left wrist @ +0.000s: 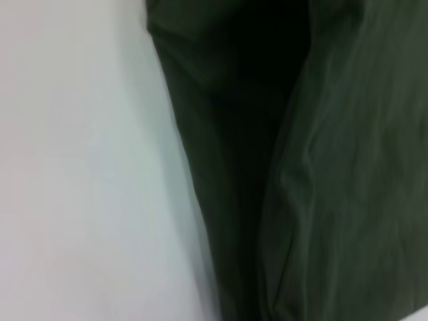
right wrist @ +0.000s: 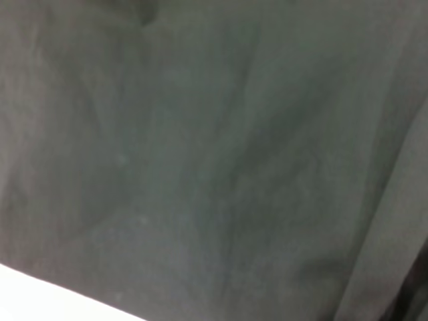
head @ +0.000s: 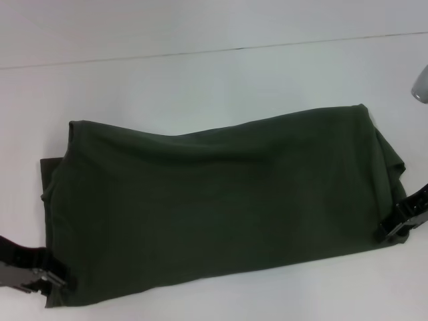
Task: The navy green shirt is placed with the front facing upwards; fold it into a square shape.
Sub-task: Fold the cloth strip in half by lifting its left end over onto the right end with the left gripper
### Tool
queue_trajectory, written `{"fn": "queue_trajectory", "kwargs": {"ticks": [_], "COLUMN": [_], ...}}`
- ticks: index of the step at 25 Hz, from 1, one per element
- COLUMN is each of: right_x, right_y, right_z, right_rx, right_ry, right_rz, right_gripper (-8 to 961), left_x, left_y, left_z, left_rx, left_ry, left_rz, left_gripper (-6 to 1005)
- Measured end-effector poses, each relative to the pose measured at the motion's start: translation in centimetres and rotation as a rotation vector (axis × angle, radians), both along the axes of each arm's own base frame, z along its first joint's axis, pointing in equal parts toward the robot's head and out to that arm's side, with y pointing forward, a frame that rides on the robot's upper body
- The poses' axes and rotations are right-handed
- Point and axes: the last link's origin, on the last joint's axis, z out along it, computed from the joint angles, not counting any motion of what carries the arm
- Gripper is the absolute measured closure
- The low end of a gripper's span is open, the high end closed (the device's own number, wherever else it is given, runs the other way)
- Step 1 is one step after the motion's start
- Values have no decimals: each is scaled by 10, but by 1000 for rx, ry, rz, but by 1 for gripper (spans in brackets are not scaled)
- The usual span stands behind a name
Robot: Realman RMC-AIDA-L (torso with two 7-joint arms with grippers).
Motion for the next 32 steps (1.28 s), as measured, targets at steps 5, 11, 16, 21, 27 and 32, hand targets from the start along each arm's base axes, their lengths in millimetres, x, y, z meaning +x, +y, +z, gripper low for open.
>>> {"fn": "queue_trajectory", "kwargs": {"ticks": [5, 11, 16, 21, 27, 32], "right_x": [-1, -4, -7, -10, -17, -24], "right_y": [2, 7, 8, 7, 6, 7], "right_z": [4, 14, 16, 21, 40, 61], "right_rx": [13, 56, 59, 61, 87, 121], "right_ry": [-3, -10, 1, -1, -28, -70], "right_rz": [8, 11, 7, -5, -3, 12], "right_gripper": [615, 295, 145, 145, 144, 148], "left_x": [4, 4, 5, 4, 3, 2], "left_y": [6, 11, 12, 14, 15, 16], "left_z": [9, 22, 25, 28, 30, 32], "left_rx": [40, 77, 85, 96, 102, 111], "left_ry": [21, 61, 66, 74, 79, 83], "left_rz": [-9, -7, -11, -13, -14, -14], "left_gripper": [630, 533, 532, 533, 535, 536]}}
